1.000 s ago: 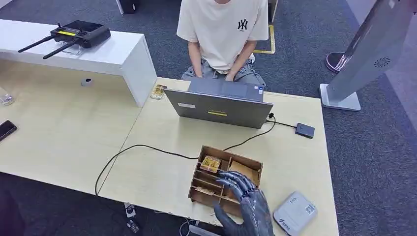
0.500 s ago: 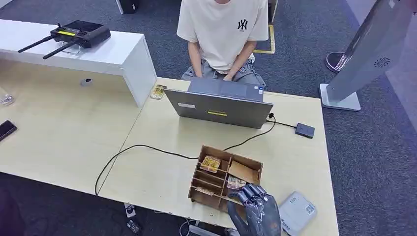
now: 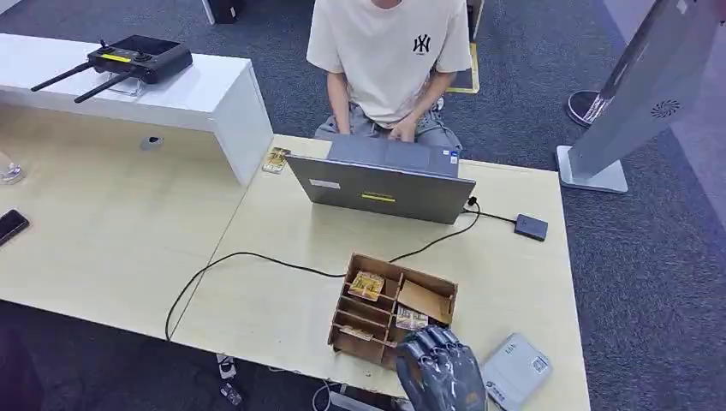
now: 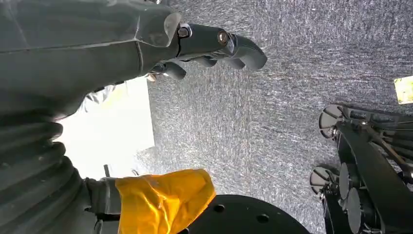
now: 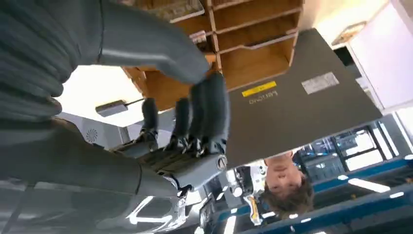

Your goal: Pass the card to the sensor for recognition and then transmit it.

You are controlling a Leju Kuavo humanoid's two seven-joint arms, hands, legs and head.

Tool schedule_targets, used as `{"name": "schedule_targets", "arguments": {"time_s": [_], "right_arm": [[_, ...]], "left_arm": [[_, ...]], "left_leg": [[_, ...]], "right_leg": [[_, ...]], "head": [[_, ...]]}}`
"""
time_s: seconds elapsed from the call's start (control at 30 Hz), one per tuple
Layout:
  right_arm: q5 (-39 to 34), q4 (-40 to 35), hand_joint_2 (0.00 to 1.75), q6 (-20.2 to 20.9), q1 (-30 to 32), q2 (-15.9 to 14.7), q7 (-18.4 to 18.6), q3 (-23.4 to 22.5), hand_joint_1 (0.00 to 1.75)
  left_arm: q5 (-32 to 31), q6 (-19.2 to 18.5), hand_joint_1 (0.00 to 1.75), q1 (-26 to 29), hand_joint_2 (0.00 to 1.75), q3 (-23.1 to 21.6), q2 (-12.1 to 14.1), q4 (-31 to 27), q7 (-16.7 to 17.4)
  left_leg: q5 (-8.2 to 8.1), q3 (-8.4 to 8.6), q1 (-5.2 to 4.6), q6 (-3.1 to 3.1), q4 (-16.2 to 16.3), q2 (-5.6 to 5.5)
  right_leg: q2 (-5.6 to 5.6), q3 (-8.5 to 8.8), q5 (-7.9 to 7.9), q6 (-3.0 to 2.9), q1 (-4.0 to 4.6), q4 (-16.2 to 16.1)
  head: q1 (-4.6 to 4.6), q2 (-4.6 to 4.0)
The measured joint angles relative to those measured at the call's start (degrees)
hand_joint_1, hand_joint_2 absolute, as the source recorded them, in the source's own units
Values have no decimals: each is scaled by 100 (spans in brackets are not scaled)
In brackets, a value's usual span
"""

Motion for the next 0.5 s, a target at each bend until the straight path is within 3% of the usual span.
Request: {"name": "schedule_targets", "arguments": {"time_s": [0.07,0.13,0.2,0.23,0.3,0.5], "right_arm": [[15,-31,175,70,3,-35,9,15,115],[26,-42,175,116,5,-50,9,24,115],[48,-42,175,145,5,-59,7,31,82],[52,-44,175,155,5,-63,7,33,82],[59,-44,175,173,5,-72,7,39,63],[87,-44,175,239,5,-83,7,53,61]], "left_arm": [[-2,0,0,0,175,-6,2,0,0],[-4,0,0,0,175,-11,2,0,0],[-4,-2,0,0,175,-15,2,0,0],[-7,-2,0,0,175,-17,2,0,0],[-13,-4,0,0,175,-17,2,0,0],[-22,-4,0,0,175,-20,2,0,7]], "left_leg": [[0,0,0,0,0,0],[0,0,0,0,0,0],[0,0,0,0,0,0],[0,0,0,0,0,0],[0,1,0,0,0,0],[0,0,0,0,0,0]], "right_leg": [[0,0,0,0,0,0],[0,0,0,0,0,0],[0,0,0,0,0,0],[0,0,0,0,0,0],[0,0,0,0,0,0],[0,0,0,0,0,0]], "head": [[-2,0],[-2,0],[-2,0],[-2,0],[-2,0],[-2,0]]}}
